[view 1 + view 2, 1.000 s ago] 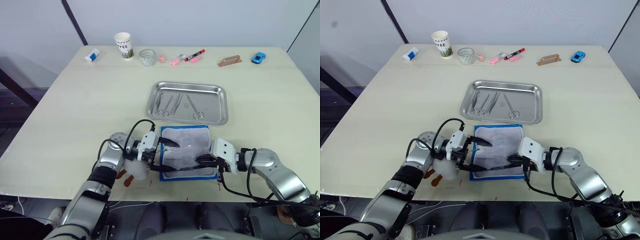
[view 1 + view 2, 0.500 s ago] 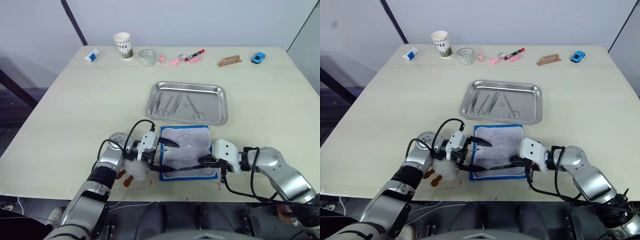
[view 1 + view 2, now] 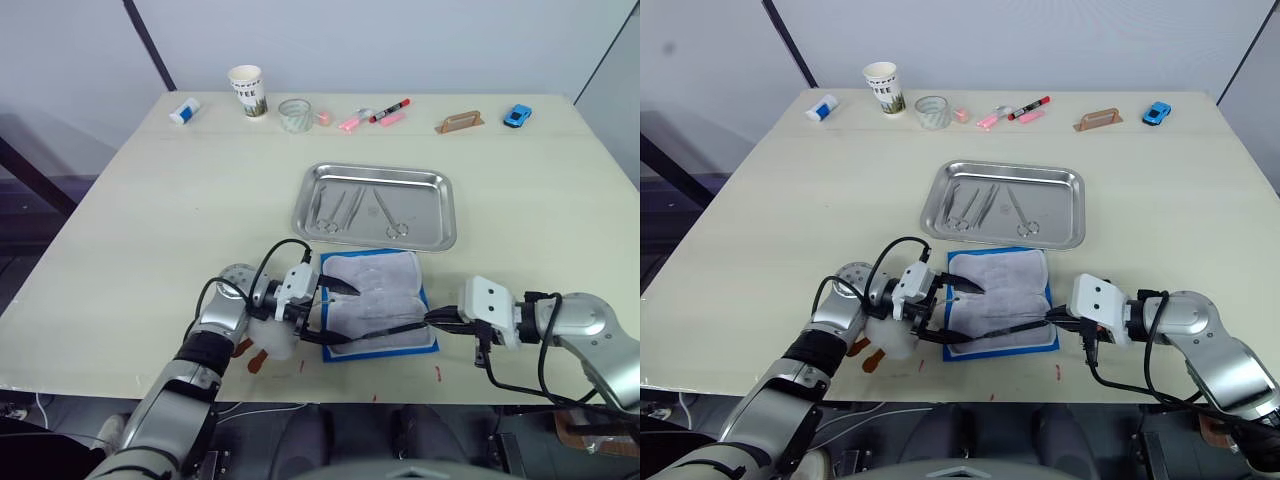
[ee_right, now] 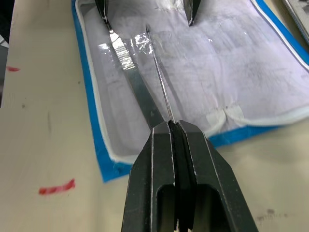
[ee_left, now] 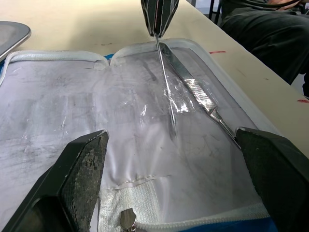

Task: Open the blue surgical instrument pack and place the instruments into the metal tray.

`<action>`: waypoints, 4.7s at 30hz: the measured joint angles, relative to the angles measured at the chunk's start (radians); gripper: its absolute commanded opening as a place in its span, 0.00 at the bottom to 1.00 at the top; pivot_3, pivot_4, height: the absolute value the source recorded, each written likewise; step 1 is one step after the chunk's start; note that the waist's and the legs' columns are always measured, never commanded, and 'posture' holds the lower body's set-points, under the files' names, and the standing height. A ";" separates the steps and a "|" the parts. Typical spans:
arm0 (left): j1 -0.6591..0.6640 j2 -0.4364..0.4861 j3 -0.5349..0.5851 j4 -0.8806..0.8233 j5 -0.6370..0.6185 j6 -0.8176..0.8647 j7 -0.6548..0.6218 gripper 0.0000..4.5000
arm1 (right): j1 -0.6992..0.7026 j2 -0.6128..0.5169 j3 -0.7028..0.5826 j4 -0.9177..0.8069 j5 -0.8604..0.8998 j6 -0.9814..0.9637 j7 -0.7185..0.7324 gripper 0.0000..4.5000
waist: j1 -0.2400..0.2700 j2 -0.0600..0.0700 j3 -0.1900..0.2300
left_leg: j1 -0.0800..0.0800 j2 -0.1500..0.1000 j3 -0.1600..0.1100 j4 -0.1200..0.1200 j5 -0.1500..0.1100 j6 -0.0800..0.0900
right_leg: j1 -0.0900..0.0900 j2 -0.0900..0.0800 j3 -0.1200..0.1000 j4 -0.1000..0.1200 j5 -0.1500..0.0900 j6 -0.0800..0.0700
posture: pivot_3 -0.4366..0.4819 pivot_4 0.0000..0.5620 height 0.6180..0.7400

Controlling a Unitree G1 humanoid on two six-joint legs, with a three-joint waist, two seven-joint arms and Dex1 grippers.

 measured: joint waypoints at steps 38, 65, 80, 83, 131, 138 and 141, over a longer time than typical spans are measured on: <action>-0.013 -0.026 -0.007 0.079 -0.040 -0.050 -0.001 1.00 | -0.478 0.522 -0.135 0.256 0.147 0.596 -0.715 0.02 | 0.000 0.011 -0.007 | 0.004 -0.005 -0.003 -0.001 0.000 0.000 | 0.006 -0.001 0.004 0.000 -0.001 0.002 | 0.48 0.27 0.82; -0.008 -0.024 -0.004 0.077 -0.046 -0.054 -0.001 1.00 | -0.586 0.666 -0.103 0.636 -0.039 0.412 -0.826 0.43 | -0.005 0.012 -0.007 | 0.003 -0.006 -0.004 -0.001 0.000 0.001 | 0.006 -0.002 0.004 0.000 -0.001 0.003 | 0.48 0.27 0.82; -0.011 -0.026 -0.005 0.079 -0.040 -0.058 -0.002 1.00 | -0.348 0.377 -0.067 0.231 0.078 0.261 -0.383 0.43 | -0.004 0.012 -0.007 | 0.002 -0.008 -0.007 -0.001 -0.001 0.002 | 0.006 -0.002 0.004 -0.001 -0.002 0.005 | 0.48 0.27 0.82; -0.016 -0.030 -0.005 0.084 -0.035 -0.059 -0.001 1.00 | -0.269 0.307 -0.061 0.170 0.123 0.203 -0.247 0.43 | -0.003 0.011 -0.006 | 0.002 -0.008 -0.008 -0.001 -0.001 0.002 | 0.007 -0.002 0.004 -0.001 -0.003 0.005 | 0.48 0.27 0.82; -0.015 -0.018 -0.014 0.088 -0.060 -0.051 -0.002 1.00 | -0.130 0.094 0.154 0.216 -0.078 -0.128 0.119 0.01 | -0.004 0.007 -0.005 | 0.004 -0.009 -0.007 -0.001 -0.001 0.002 | 0.007 -0.001 0.007 -0.001 -0.003 0.005 | 0.48 0.27 0.82; -0.016 -0.020 -0.014 0.088 -0.060 -0.051 -0.002 1.00 | -0.154 0.119 0.192 0.188 -0.096 -0.093 0.114 0.01 | -0.003 0.007 -0.005 | 0.004 -0.009 -0.007 -0.001 -0.001 0.002 | 0.007 -0.001 0.007 -0.001 -0.003 0.005 | 0.48 0.27 0.82; -0.016 -0.021 -0.013 0.088 -0.060 -0.051 -0.002 1.00 | -0.155 0.125 0.201 0.181 -0.098 -0.086 0.108 0.01 | -0.003 0.007 -0.005 | 0.004 -0.009 -0.007 -0.001 -0.001 0.002 | 0.007 -0.001 0.007 -0.001 -0.003 0.005 | 0.48 0.27 0.82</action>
